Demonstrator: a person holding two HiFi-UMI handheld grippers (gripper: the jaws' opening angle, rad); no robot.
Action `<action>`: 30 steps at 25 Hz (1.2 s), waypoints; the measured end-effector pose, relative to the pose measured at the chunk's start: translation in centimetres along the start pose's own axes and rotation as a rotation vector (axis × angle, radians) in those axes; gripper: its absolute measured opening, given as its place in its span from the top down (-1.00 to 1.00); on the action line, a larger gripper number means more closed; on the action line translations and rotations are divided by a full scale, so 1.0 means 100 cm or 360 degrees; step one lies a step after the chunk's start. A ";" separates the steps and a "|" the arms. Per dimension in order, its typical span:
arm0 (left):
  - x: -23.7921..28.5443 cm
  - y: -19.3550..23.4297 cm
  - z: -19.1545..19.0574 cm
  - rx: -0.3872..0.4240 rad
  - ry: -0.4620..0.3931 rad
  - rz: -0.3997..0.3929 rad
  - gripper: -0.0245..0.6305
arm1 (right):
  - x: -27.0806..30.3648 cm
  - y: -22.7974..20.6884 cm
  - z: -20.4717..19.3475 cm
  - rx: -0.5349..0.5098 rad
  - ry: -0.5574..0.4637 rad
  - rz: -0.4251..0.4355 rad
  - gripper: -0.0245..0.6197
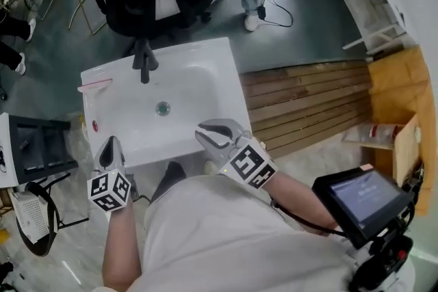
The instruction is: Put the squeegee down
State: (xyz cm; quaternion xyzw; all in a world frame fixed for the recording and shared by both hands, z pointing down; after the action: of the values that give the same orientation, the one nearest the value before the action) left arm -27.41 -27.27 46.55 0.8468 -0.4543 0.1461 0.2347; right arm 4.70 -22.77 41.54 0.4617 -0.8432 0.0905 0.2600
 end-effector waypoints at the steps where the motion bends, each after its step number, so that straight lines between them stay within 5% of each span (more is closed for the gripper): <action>1: -0.004 -0.010 -0.001 0.0004 -0.0004 -0.0029 0.91 | -0.002 0.000 -0.001 -0.0011 -0.0005 0.0012 0.78; 16: -0.038 -0.123 -0.003 0.0109 0.0039 -0.0371 0.91 | -0.028 0.003 -0.006 -0.0189 -0.0062 0.0114 0.80; 30: -0.054 -0.152 -0.025 0.0081 0.0078 -0.0436 0.91 | -0.045 0.016 -0.012 -0.0255 -0.0096 0.0160 0.83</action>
State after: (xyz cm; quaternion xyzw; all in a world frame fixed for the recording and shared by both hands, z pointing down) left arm -17.75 -14.90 42.12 0.9028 -0.3247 0.1449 0.2420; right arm 5.79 -18.06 40.36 0.3990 -0.8773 0.0219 0.2658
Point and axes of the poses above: the fingertips, and each gripper's own axes: x forward along the fingers, y to its left, z out of its top, the point moved 10 cm from there along -x, backward along the fingers, and after that the axes turned 13 degrees about -z, right-handed, at the moved point
